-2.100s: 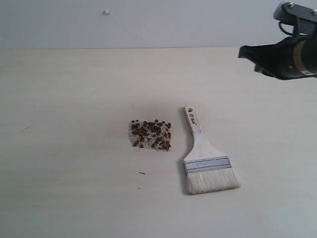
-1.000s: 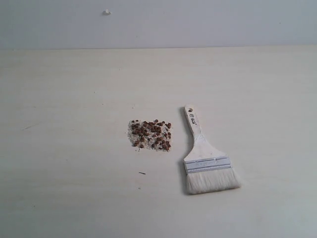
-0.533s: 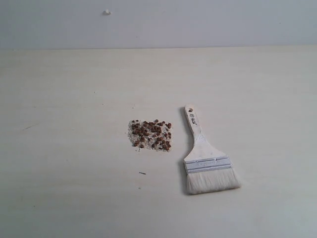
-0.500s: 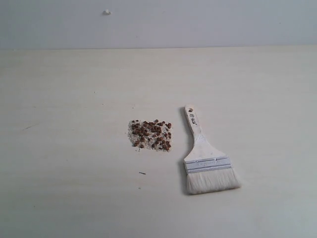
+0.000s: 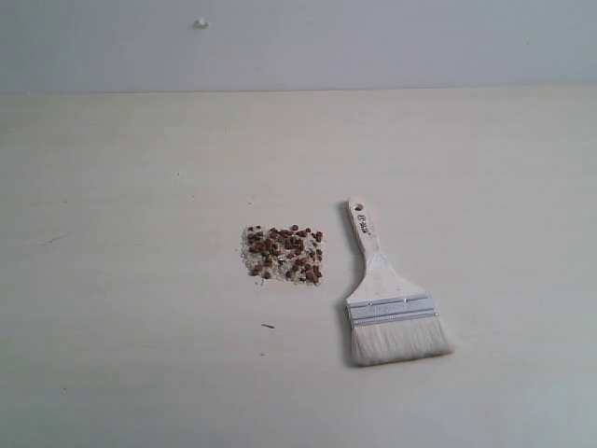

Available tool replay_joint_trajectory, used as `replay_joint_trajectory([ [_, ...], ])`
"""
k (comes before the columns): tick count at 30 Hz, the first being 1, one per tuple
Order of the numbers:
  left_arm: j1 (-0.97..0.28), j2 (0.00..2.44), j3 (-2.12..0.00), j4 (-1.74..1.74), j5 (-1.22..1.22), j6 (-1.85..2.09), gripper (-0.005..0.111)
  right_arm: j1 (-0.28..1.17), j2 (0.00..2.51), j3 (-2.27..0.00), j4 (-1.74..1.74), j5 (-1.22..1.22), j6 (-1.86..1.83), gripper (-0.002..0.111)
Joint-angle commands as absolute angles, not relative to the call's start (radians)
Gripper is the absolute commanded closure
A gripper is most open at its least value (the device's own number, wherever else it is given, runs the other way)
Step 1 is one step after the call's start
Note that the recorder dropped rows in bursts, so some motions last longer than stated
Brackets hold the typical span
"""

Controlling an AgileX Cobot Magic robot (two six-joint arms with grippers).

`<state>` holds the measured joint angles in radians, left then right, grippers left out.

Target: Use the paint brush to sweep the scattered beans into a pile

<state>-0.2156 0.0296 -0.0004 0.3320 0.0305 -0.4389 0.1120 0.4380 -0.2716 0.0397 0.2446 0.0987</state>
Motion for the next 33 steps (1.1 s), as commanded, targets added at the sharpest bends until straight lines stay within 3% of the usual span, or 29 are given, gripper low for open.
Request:
replay_joint_trajectory([
  [1,-0.221,0.024,0.000,0.336,0.029,-0.438,0.107,0.075,0.221,-0.219,0.019,0.307,0.088,0.108],
  [11,-0.221,0.024,0.000,0.336,0.029,-0.438,0.107,0.040,0.014,0.000,-0.036,0.222,0.088,0.108],
  [33,-0.221,0.024,0.000,0.336,0.029,-0.438,0.107,0.040,0.000,0.000,-0.053,0.286,0.100,0.108],
])
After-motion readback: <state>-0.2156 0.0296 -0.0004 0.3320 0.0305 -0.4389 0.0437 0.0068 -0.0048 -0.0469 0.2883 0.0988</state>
